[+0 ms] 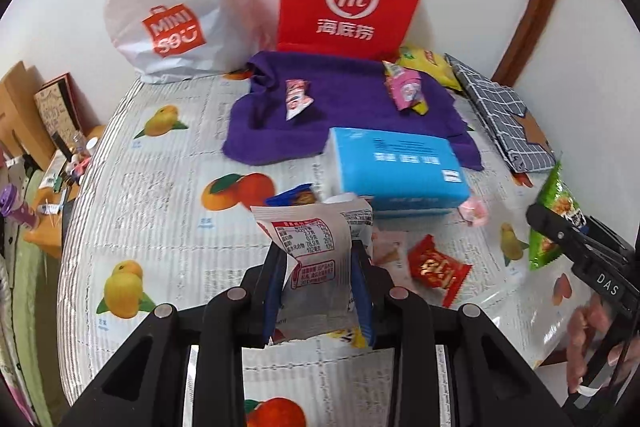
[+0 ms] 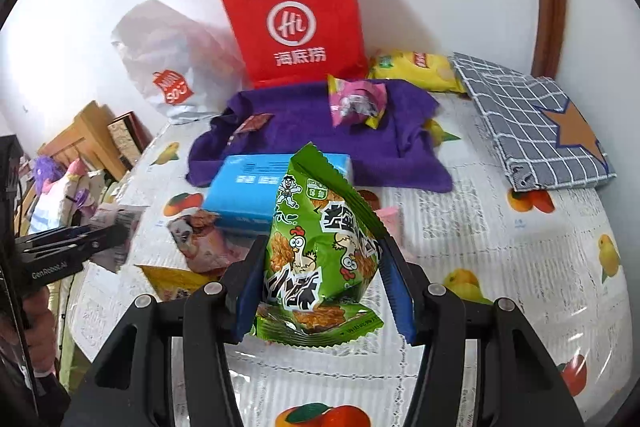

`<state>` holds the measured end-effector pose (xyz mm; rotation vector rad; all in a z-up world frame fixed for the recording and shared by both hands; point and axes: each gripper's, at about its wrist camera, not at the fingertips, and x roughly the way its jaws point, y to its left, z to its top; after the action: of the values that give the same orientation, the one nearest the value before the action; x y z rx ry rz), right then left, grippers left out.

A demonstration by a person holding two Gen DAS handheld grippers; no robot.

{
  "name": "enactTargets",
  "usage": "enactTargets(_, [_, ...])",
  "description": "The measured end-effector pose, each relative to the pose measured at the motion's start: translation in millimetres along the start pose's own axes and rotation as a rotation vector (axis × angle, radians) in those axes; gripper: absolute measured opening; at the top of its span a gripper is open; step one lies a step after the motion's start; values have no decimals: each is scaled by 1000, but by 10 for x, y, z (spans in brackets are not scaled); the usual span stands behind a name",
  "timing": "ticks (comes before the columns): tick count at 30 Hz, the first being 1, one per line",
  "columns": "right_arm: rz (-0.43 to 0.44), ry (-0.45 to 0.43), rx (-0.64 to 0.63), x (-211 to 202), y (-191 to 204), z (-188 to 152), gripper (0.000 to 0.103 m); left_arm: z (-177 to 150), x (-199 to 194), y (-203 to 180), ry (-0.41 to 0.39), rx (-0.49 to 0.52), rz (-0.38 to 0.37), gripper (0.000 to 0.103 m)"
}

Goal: Organize snacks

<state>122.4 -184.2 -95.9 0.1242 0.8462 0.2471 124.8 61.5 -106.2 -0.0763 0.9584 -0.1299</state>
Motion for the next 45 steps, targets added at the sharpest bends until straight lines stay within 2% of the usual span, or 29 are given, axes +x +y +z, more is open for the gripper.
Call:
enactTargets(7, [-3, -18, -33, -52, 124, 32, 54, 76, 1, -234, -2, 38, -30, 30])
enactTargets(11, [35, 0, -28, -30, 136, 55, 54, 132, 6, -320, -8, 56, -38, 30])
enactTargets(21, [24, 14, -78, 48, 227, 168, 54, 293, 66, -364, -13, 59, -51, 30])
enactTargets(28, [24, 42, -58, 165, 177, 234, 54, 404, 117, -394, -16, 60, -60, 30])
enactTargets(45, [4, 7, -32, 217, 46, 560, 54, 808, 308, -465, -25, 89, -71, 30])
